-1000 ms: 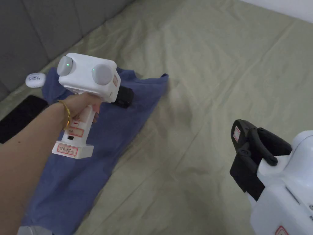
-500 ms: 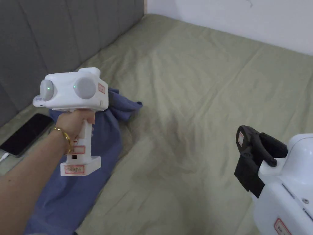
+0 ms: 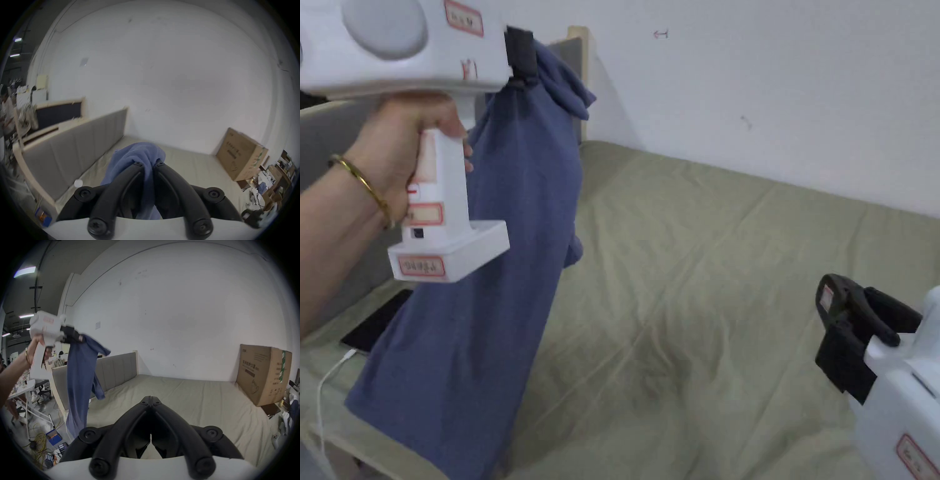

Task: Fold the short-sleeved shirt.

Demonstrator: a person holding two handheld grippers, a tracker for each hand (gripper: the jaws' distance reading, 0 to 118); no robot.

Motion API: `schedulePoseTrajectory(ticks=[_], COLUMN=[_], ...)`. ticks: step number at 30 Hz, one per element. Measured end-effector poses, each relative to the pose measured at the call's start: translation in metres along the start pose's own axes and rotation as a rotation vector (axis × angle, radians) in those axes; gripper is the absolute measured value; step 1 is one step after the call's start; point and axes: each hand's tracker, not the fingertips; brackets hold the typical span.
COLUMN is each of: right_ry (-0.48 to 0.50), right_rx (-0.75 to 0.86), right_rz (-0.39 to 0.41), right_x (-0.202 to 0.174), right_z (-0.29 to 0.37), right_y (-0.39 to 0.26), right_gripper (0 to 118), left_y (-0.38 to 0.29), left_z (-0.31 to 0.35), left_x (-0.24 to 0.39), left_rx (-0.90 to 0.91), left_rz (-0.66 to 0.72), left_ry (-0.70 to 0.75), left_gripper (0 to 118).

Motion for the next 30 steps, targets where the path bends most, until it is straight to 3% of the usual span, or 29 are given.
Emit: schedulePoseTrajectory(ticks=[9, 16, 21, 30], right_ry=[-0.189, -0.344, -0.396, -0.419], right_rx=[0.101, 0.132, 0.114, 0.055], right_rz=[0.058, 0.025, 0.014, -0.018], right_x=[0.034, 0.061, 0.075, 0.088], right_z=[0.065, 0.101, 0.112, 0.104], right_y=[0.025, 0.027, 0.02, 0.0], right_gripper=[0, 0, 0, 0], left_y=[0.089, 0.079, -0.01, -0.282], left_z=[0.005, -0.023, -0.07, -0.165], left_x=[0.131, 0.209, 0.244, 0.248], left_rx=[0.13, 0.097, -0.1, -0.726], left_rz=[-0.038, -0.092, -0.163, -0.252], left_ry=[-0.28, -0.363, -0.346, -0.222], left_gripper=[6, 6, 6, 6])
